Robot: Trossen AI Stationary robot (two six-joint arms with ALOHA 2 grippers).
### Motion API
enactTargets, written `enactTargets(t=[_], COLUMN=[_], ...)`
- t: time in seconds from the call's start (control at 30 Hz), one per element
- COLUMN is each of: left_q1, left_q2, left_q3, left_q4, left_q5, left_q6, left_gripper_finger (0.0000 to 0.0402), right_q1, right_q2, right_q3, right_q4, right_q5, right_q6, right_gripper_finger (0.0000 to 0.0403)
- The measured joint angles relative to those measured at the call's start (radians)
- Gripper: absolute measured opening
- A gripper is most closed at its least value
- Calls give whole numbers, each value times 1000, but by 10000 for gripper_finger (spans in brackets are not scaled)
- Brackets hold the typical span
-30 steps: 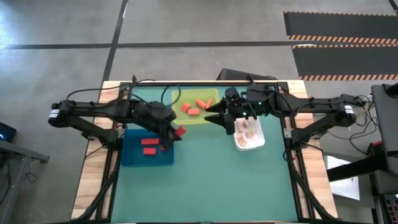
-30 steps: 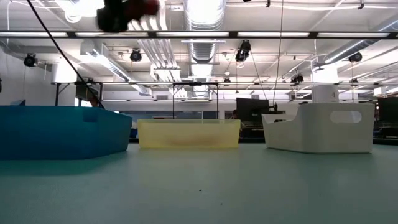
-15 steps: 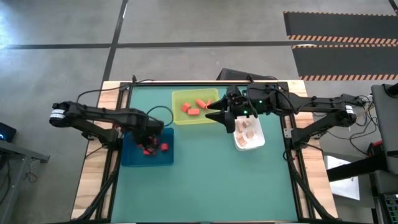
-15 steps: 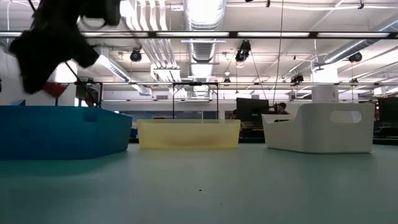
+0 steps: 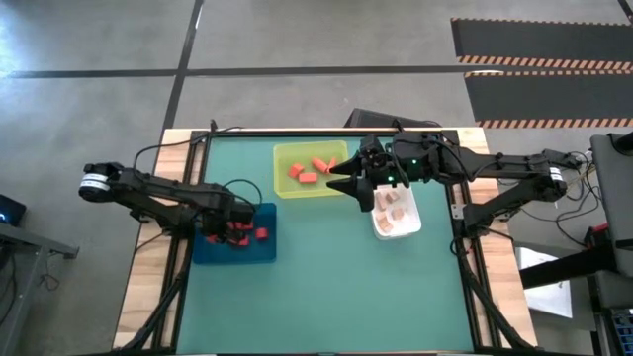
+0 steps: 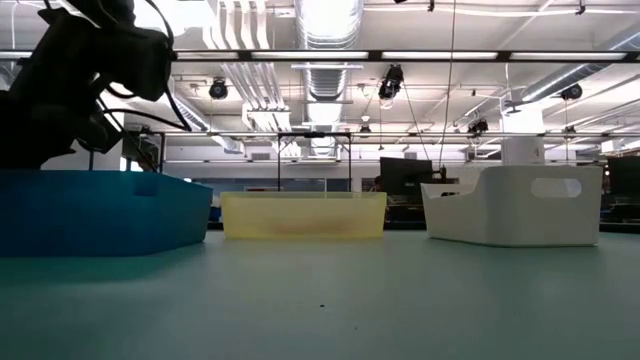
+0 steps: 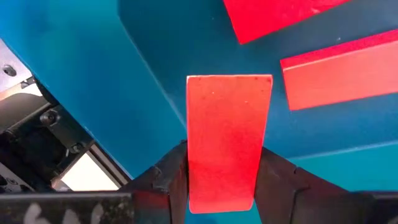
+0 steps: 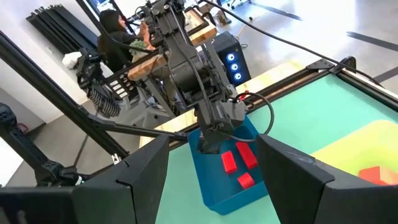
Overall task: Sort & place blocks by color
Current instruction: Put the red block into the dark blue bin
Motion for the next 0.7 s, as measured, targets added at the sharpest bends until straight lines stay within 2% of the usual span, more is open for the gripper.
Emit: enactTargets(t=[0.7], left_q1=[0], left_q2=[7], left_q3=[13], left_q4=[3], left_q5=[-9], left_q6=[6], left_gripper_finger=[144], right_q1=[0], right_q2=[0], right_q3=[0], right_q4=[-2], right_q5=[0], right_q6=[-8], right_gripper_finger=[226])
